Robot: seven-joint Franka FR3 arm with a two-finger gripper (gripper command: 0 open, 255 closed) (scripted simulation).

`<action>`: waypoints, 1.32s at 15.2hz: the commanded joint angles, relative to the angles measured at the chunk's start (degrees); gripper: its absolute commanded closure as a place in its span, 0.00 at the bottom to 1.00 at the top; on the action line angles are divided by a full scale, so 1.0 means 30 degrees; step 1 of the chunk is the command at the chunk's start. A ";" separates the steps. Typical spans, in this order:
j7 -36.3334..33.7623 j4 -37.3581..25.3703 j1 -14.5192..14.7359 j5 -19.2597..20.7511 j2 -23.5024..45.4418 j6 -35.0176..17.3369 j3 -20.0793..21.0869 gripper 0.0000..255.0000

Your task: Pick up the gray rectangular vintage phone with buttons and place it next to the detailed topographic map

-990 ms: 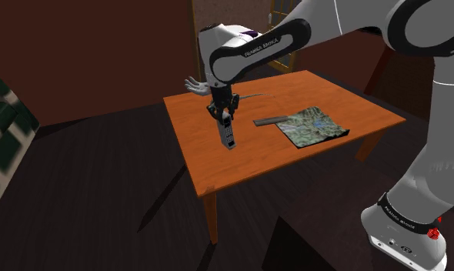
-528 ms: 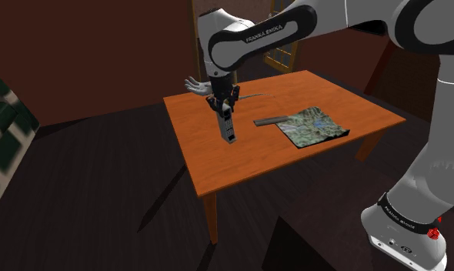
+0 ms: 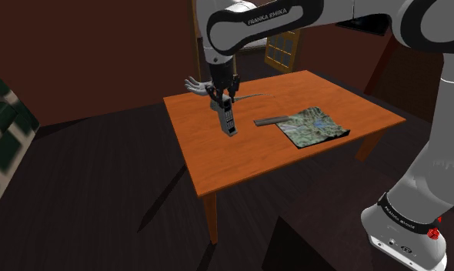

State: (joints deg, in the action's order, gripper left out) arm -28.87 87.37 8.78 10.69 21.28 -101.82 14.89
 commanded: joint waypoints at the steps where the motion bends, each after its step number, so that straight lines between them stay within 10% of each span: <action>1: 0.0028 -0.0478 0.0046 -0.0031 -0.0056 0.0529 0.0026 1.00; 20: 0.0505 -0.5994 0.0473 0.0004 0.0358 0.5603 0.0097 1.00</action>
State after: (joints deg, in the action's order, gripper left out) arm -27.45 70.55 10.10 10.65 22.22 -86.03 15.17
